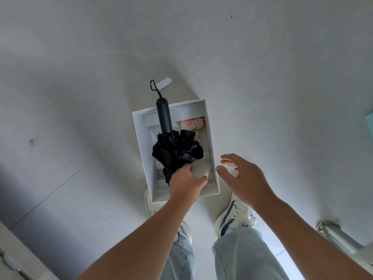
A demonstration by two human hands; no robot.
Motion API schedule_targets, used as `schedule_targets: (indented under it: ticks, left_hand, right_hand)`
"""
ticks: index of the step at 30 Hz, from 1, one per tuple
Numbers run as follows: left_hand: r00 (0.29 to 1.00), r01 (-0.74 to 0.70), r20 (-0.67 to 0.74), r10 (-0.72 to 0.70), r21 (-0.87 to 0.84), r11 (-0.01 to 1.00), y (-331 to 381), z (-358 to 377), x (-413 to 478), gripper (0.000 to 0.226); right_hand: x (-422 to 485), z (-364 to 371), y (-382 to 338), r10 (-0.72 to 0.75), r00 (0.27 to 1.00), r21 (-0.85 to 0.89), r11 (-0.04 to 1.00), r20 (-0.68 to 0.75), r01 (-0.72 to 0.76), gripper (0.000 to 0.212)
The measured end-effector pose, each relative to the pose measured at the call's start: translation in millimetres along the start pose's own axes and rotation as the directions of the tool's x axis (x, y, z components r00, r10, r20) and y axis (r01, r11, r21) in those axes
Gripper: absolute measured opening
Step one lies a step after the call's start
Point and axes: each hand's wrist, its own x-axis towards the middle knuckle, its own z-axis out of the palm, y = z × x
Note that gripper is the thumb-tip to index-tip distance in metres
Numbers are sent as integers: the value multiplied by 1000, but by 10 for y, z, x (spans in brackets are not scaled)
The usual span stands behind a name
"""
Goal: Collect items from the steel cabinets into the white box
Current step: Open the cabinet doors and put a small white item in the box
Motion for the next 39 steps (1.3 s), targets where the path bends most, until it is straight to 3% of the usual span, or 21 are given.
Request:
schedule_targets:
  ticks: [2,5,8,15,19,25,33,39]
  left_hand:
    - [999,-46,21,45,31,998,-81,-14,-58,57]
    - [997,-64,39,60,91,994,-220,-24,-128,42]
    - [994,-106,-32,109,75,991,-255,-81,-189,32]
    - [935,-340,-83,344,60,938,-196,-455,-254,35]
    - [900,-398,-122,419,163,903,-169,-816,-342,36]
    - [840,-426,-223,495,295,855,8,-1508,-760,37]
    - [774,-455,-328,542,307,836,260,-2254,-1420,37]
    - [790,-427,-361,496,256,867,149,-2274,-1654,46]
  right_hand:
    - [-17,6,-19,-1,1000,3,1000,2,1,40]
    - [-29,11,-77,-4,1000,16,1000,3,4,42]
    - [-32,5,-155,-18,1000,17,1000,-6,18,43]
    - [-170,4,-265,-25,1000,22,999,-18,25,40]
    - [-373,-64,-387,-42,999,26,999,-23,42,40]
    - [-813,-388,-847,-136,990,-56,989,-28,135,49]
    - [-1260,-827,-1595,-302,952,-194,938,-55,287,50]
    - [-1432,-779,-1684,-302,951,-154,945,-71,288,48]
